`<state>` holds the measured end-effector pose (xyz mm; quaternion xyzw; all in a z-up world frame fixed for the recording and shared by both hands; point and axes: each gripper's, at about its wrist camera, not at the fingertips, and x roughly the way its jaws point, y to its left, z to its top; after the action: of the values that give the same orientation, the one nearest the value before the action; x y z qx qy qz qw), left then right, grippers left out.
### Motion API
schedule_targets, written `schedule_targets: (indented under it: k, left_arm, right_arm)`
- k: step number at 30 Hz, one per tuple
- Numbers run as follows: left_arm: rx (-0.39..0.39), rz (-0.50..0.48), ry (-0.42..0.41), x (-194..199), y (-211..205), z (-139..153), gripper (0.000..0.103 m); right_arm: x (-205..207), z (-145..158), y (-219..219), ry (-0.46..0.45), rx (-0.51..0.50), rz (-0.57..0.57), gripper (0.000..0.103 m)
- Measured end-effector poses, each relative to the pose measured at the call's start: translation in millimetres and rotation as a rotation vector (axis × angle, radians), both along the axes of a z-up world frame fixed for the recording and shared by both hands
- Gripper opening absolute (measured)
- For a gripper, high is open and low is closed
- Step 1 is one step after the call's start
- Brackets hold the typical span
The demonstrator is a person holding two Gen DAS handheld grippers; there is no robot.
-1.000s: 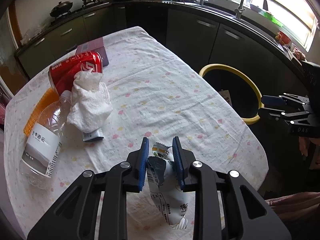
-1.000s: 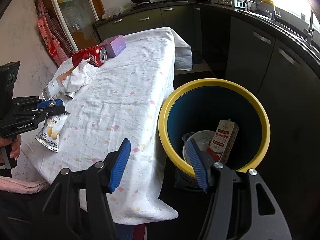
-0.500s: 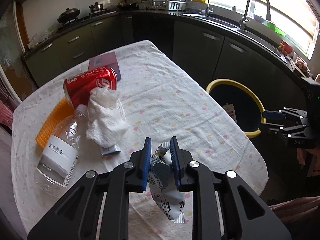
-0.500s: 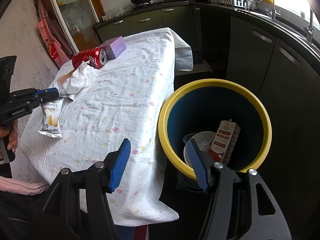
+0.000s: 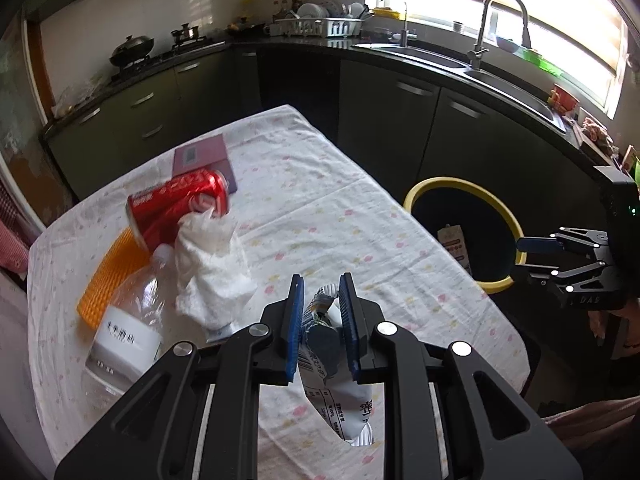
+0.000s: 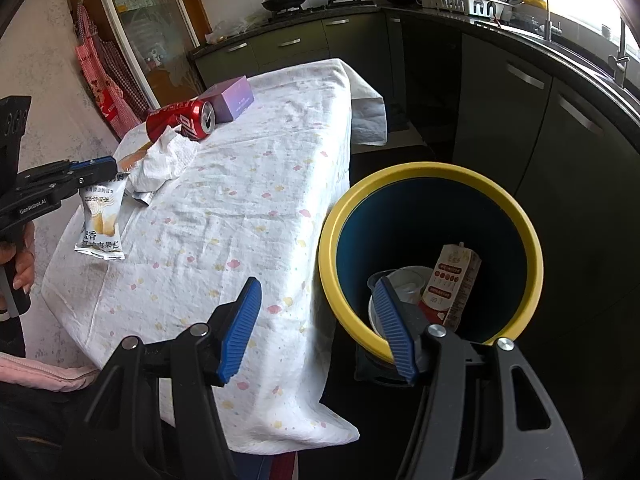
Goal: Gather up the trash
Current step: 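Carry the snack wrapper over the bin and open the left gripper, then reach the right gripper toward the clear water bottle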
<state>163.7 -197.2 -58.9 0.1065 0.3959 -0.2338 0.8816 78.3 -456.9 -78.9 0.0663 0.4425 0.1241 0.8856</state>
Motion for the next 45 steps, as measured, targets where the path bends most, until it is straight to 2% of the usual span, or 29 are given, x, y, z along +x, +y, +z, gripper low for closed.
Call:
schedule_targets:
  k: [7, 14, 18, 24, 26, 28, 29, 32, 35, 37, 40, 45]
  left_arm:
    - [-0.02, -0.085, -0.012, 10.4, -34.6, 12.6, 0.019]
    - [-0.021, -0.245, -0.001, 29.3, -113.7, 17.6, 0.019]
    - [-0.015, -0.328, 0.041, 47.3, -173.7, 4.6, 0.019]
    - [0.024, -0.36, 0.085, 76.5, -245.4, -32.0, 0.019]
    - [0.036, -0.348, 0.104, 90.7, -266.2, -48.9, 0.024]
    - [0.056, -0.305, 0.1, 102.0, -278.3, -62.4, 0.053]
    - [0.06, -0.289, 0.097, 104.6, -280.4, -66.0, 0.056]
    - [0.038, -0.274, 0.108, 99.7, -272.1, -62.7, 0.061]
    - [0.003, -0.261, 0.074, 80.9, -243.1, -43.2, 0.067]
    - [-0.032, -0.243, 0.037, 59.8, -212.1, -25.5, 0.077]
    - [-0.073, -0.21, 0.012, 34.6, -161.0, -7.7, 0.081]
    - [-0.073, -0.084, 0.006, 0.5, -61.3, 4.0, 0.084]
  right_arm:
    - [-6.1, 7.9, -16.4, -0.021, 0.002, -0.044, 0.056]
    - [-18.7, 4.0, -52.5, -0.007, 0.02, -0.137, 0.056]
    - [-23.8, -1.7, -72.3, 0.019, 0.027, -0.183, 0.056]
    - [-27.0, -6.9, -95.0, 0.04, 0.039, -0.231, 0.056]
    - [-26.7, -8.4, -100.1, 0.045, 0.044, -0.241, 0.056]
    - [-26.5, -8.4, -101.8, 0.045, 0.044, -0.243, 0.056]
    - [-26.5, -8.2, -102.2, 0.044, 0.044, -0.242, 0.056]
    - [-26.8, -8.9, -104.0, 0.043, 0.048, -0.241, 0.056]
    - [-25.4, -13.4, -103.2, 0.048, 0.059, -0.239, 0.056]
    - [-20.7, -17.2, -97.9, 0.054, 0.069, -0.229, 0.056]
    - [-9.4, -20.7, -80.9, 0.06, 0.082, -0.193, 0.057]
    - [18.2, -17.1, -28.3, 0.068, 0.063, -0.083, 0.056]
